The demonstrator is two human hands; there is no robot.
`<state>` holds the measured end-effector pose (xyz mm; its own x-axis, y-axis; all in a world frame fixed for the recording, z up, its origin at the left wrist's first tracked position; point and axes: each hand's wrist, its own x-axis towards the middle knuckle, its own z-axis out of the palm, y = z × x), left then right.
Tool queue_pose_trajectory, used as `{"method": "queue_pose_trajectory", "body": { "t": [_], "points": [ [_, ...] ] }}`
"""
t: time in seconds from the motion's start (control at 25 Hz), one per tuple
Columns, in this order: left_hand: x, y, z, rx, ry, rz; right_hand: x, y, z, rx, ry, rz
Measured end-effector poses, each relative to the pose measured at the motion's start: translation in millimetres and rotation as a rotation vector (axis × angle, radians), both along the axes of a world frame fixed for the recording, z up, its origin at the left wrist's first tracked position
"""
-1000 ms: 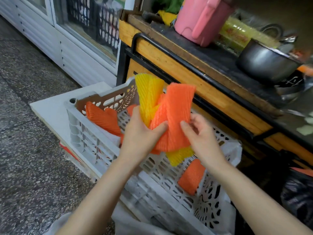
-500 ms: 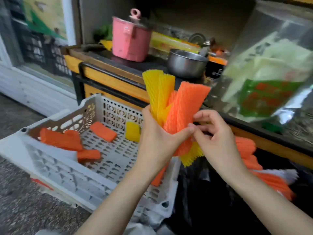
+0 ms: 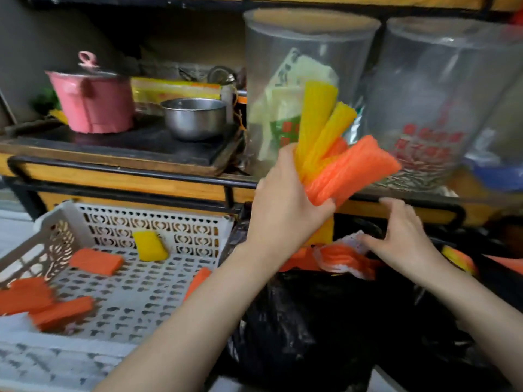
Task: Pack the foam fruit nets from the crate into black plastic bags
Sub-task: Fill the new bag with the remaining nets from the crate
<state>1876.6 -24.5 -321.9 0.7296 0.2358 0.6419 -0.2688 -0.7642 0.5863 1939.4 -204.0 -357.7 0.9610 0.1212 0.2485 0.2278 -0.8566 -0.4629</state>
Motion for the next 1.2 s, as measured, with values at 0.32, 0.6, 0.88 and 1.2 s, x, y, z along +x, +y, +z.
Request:
{"method": "queue_pose_trajectory", "body": {
  "t": [0.32,0.6,0.88,1.2],
  "points": [
    [30.2,-7.8,-34.8,0.696,0.331,-0.028,23.4,-46.1,-27.3,0.165,0.138,0.004],
    [26.4,5.4,-22.5,0.590,0.418,-0.008,39.4,-23.4,-28.5,0.146,0.153,0.124],
    [30.9,-23.1,-40.1,0.828,0.401,0.039,37.0,-43.0,-17.1,0.667,0.214,0.000],
    [5.9,-51.5,-81.4,0.952,0.730,-0.453,39.4,-65.0,-8.7,0.747,0.316,-0.037]
  ]
}}
